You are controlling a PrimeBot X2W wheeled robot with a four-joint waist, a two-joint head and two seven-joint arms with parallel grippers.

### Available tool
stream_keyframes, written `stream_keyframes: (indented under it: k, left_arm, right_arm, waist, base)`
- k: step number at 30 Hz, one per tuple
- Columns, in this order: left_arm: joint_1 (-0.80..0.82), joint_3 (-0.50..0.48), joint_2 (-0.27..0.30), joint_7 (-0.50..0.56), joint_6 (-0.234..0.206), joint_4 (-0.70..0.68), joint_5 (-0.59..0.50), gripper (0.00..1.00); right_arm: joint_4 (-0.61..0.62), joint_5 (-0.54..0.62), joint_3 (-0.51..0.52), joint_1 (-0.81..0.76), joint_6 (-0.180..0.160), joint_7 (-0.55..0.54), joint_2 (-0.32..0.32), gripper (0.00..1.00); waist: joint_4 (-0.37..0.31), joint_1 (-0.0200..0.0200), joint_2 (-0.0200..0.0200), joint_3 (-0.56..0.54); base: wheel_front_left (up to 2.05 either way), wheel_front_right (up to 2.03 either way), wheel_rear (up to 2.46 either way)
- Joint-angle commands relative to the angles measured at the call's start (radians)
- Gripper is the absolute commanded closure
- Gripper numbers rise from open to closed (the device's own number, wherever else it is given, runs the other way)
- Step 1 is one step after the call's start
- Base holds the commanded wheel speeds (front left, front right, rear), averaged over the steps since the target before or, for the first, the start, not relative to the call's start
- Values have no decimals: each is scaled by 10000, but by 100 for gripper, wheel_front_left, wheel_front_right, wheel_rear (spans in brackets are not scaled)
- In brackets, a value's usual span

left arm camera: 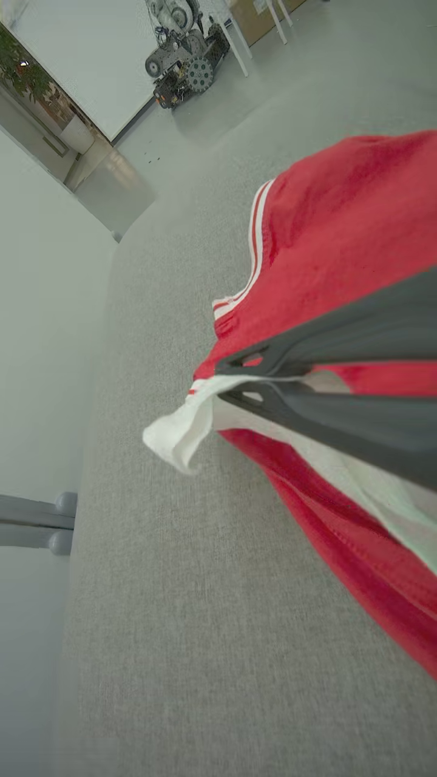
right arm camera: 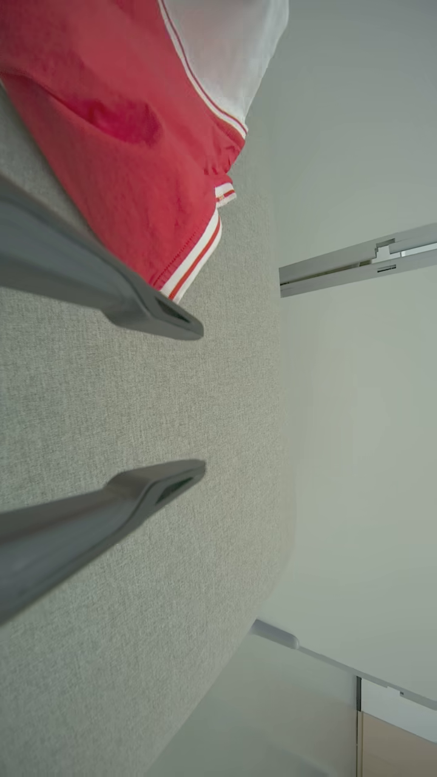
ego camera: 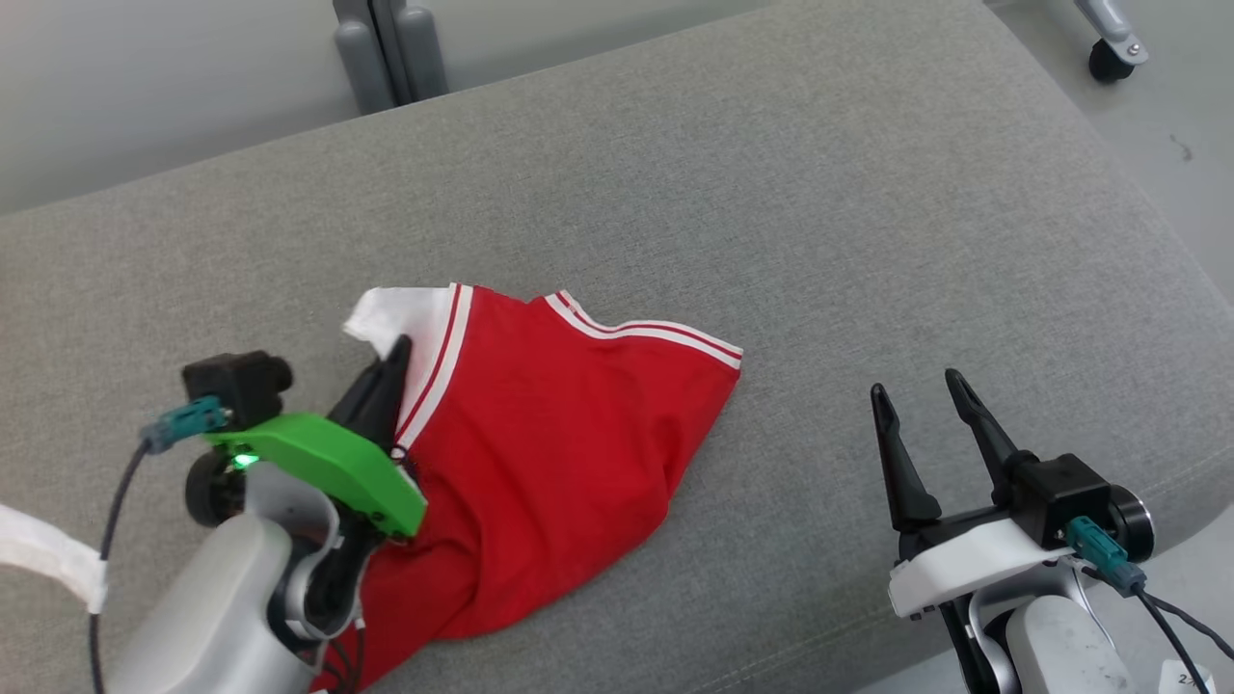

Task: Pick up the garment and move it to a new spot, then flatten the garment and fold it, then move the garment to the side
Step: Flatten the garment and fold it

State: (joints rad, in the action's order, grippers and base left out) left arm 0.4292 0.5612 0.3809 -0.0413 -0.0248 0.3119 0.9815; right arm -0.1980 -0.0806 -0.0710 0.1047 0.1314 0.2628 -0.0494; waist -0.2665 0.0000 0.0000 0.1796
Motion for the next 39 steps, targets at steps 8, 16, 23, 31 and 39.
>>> stream_keyframes:
  k: [8,16,23,31,39]
  left_arm:
    - [-27,2051,-870,1072,-86,-1968,-1101,100]
    - [-131,3599,-1872,1549,-1,-2204,-1746,100]
    - [-411,3931,-2498,1041,357,-1442,-1595,0]
    - [-152,3095,-1908,522,-108,-1576,-1651,0]
    - [-137,2338,-676,1266,-654,-900,-1291,0]
  right_arm:
    - [-49,-334,-67,39,-14,31,-16,0]
    - [-20,-615,51,-165,-14,31,-13,0]
    - [-17,-688,232,-340,-12,31,-10,0]
    - [8,-612,349,-338,-12,31,-11,0]
    - [-40,-436,168,-200,-12,31,-15,0]
  waist:
    - [-752,0,0,-421]
    - [-1613,0,0,-394]
    - [-1849,0,0,-277]
    - [-1480,0,0,-277]
    - [-1084,0,0,-318]
  base:
    - [0,0,0]
    - [0,0,0]
    - [0,0,0]
    - [0,0,0]
    - [0,0,0]
